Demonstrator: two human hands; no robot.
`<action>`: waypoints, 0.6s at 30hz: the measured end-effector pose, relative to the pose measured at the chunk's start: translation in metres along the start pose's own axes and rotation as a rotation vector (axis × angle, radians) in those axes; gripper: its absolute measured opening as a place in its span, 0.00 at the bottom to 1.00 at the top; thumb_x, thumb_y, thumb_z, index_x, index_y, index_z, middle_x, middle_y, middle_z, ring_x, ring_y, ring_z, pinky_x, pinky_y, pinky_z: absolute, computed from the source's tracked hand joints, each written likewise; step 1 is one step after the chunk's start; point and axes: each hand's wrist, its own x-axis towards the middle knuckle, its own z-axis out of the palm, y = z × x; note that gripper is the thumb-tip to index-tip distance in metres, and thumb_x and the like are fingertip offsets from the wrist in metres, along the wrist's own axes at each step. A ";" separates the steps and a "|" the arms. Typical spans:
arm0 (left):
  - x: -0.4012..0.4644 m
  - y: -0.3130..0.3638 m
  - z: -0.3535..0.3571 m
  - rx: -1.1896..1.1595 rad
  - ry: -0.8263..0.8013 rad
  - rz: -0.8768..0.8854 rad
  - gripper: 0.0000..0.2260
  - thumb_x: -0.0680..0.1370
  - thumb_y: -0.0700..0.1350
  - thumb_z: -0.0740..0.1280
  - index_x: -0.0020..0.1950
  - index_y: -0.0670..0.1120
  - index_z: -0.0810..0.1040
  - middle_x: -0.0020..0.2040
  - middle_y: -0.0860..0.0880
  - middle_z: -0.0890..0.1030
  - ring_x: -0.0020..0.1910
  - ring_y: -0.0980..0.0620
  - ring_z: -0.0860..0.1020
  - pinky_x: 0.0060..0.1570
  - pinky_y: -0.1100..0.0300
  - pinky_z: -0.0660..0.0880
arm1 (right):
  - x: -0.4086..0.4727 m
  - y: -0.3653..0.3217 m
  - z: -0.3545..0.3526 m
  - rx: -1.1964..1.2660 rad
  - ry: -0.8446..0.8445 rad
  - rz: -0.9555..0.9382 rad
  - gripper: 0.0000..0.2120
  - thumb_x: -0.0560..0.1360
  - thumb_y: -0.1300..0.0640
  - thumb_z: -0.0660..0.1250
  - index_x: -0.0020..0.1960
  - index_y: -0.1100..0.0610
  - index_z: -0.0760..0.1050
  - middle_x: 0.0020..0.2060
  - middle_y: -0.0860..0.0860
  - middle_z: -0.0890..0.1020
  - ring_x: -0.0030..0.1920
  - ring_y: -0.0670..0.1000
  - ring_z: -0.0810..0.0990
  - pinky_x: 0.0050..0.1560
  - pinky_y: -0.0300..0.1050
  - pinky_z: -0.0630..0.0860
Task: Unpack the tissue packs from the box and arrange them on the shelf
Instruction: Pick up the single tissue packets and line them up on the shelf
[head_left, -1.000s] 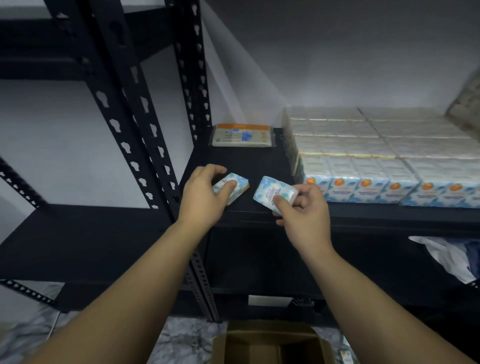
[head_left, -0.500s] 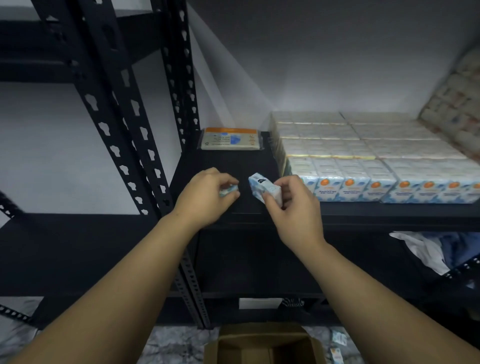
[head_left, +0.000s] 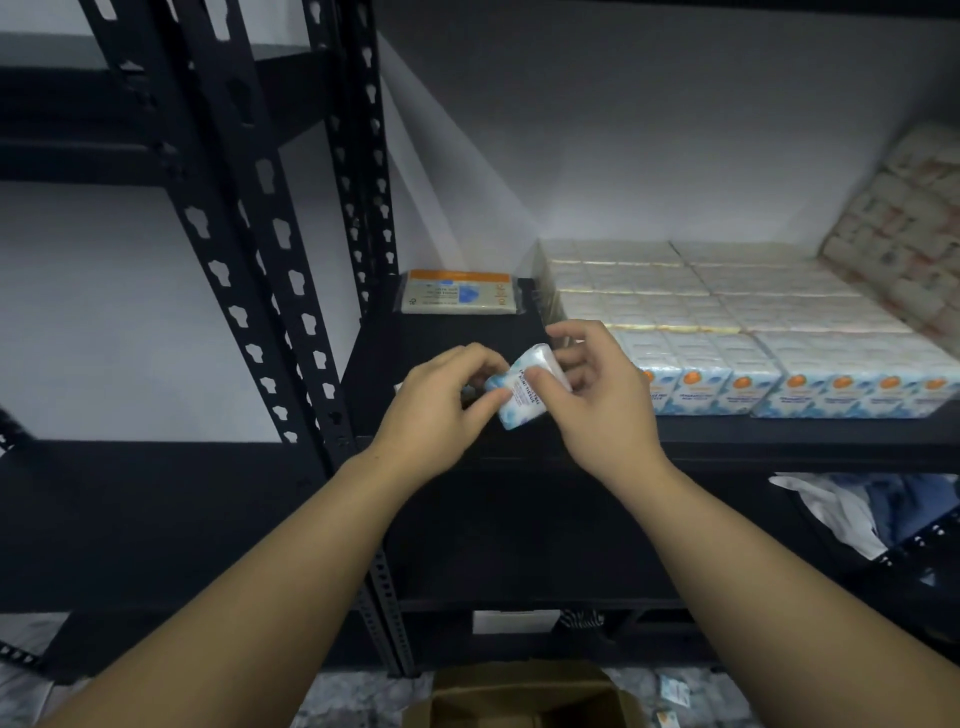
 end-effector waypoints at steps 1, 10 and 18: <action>-0.001 0.001 0.001 -0.012 0.007 0.017 0.12 0.78 0.48 0.75 0.61 0.52 0.81 0.54 0.58 0.80 0.54 0.60 0.80 0.53 0.54 0.81 | 0.002 -0.002 -0.002 0.005 0.010 -0.004 0.15 0.77 0.60 0.74 0.59 0.46 0.78 0.45 0.44 0.83 0.42 0.44 0.84 0.42 0.36 0.78; -0.003 0.015 0.004 -0.325 0.016 -0.143 0.16 0.77 0.48 0.77 0.63 0.50 0.80 0.52 0.54 0.86 0.53 0.56 0.84 0.56 0.51 0.82 | 0.019 -0.011 -0.014 0.106 -0.077 0.086 0.12 0.77 0.53 0.76 0.60 0.49 0.82 0.46 0.47 0.86 0.43 0.47 0.86 0.41 0.44 0.80; 0.001 0.007 0.003 -0.465 -0.028 -0.285 0.06 0.82 0.45 0.71 0.57 0.45 0.83 0.51 0.47 0.87 0.50 0.47 0.84 0.52 0.47 0.81 | 0.021 -0.001 -0.018 -0.272 -0.243 -0.129 0.35 0.69 0.52 0.82 0.73 0.47 0.75 0.61 0.41 0.75 0.58 0.43 0.78 0.53 0.39 0.78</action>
